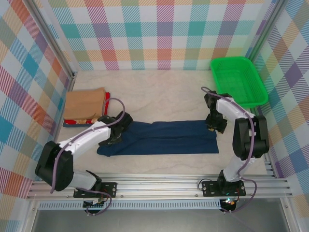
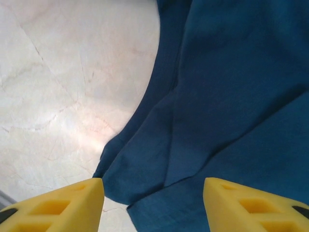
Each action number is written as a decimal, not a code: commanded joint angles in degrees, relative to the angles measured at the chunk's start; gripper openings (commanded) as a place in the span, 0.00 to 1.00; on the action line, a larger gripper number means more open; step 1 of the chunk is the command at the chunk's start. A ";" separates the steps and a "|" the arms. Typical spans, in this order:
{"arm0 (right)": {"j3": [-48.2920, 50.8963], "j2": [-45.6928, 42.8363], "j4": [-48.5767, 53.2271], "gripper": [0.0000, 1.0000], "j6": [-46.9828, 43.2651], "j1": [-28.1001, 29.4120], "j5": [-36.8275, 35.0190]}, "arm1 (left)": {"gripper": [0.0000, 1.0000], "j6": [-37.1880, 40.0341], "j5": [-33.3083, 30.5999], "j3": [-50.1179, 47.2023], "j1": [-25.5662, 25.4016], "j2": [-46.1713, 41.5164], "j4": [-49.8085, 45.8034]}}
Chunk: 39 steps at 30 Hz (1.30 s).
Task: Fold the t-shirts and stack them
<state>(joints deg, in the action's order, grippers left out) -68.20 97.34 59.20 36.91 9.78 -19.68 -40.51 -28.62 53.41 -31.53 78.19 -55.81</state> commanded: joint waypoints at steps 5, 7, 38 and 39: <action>1.64 -5.78 -5.23 0.24 -0.95 7.87 7.48 | 0.50 5.57 15.86 5.70 4.98 5.98 10.01; 2.59 -4.51 -7.43 0.22 -0.67 9.24 10.84 | 0.50 6.73 16.43 7.00 5.94 10.88 11.09; 7.01 6.04 -9.59 0.22 -0.90 4.72 8.99 | 0.18 7.47 29.46 2.91 9.35 13.04 17.20; 7.20 5.93 -9.72 0.22 -0.79 4.72 9.03 | 0.15 7.51 29.08 3.09 9.02 12.59 16.74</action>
<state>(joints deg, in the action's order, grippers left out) -61.71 101.58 47.97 36.36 14.79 -9.80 -32.25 0.60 56.49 -21.67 93.69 -37.45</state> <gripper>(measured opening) 0.218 0.159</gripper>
